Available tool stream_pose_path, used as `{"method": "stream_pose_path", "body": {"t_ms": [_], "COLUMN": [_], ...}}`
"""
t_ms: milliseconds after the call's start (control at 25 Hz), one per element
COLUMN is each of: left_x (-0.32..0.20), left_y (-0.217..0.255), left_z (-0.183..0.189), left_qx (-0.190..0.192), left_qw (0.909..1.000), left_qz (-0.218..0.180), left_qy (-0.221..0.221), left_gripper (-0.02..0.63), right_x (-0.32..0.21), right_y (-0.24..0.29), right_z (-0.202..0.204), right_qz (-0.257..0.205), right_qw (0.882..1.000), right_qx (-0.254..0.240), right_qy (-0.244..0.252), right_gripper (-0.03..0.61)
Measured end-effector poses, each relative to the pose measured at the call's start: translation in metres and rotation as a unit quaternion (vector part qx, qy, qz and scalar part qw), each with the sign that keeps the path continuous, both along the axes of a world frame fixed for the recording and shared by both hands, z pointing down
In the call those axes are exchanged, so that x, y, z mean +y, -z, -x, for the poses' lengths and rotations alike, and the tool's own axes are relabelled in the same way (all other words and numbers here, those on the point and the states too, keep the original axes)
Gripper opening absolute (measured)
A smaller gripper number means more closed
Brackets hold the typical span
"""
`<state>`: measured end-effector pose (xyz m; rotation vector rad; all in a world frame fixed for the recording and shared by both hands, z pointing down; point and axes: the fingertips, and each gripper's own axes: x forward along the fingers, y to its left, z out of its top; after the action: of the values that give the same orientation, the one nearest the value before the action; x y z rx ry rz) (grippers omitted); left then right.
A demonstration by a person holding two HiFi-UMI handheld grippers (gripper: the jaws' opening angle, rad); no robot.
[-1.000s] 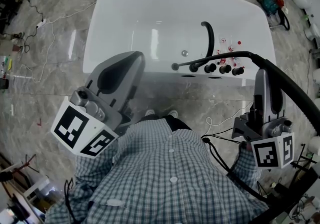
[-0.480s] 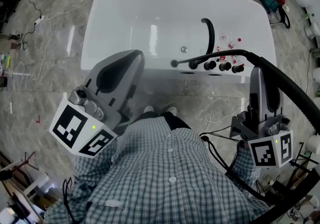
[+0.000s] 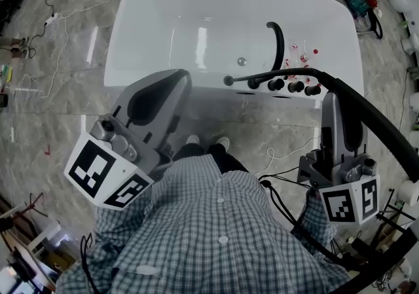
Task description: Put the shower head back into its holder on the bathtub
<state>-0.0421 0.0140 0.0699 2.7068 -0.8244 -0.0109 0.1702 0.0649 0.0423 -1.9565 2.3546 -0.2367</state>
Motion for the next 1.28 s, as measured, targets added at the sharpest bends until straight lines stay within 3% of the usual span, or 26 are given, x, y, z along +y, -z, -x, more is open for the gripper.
{"method": "stream_pose_path", "body": {"t_ms": [1280], "left_x": [0.000], "left_y": [-0.056], "left_z": [-0.016], "left_qx": [-0.035], "left_qw": [0.9982], "left_qz": [0.048], "left_qy": [-0.013], "left_gripper": [0.009], "right_x": [-0.032], "right_y": [-0.083], "right_z": [0.022], "right_qz": [0.088], "right_qw": [0.995], "right_qx": [-0.013], "right_qy": [0.054], "right_gripper": [0.120]}}
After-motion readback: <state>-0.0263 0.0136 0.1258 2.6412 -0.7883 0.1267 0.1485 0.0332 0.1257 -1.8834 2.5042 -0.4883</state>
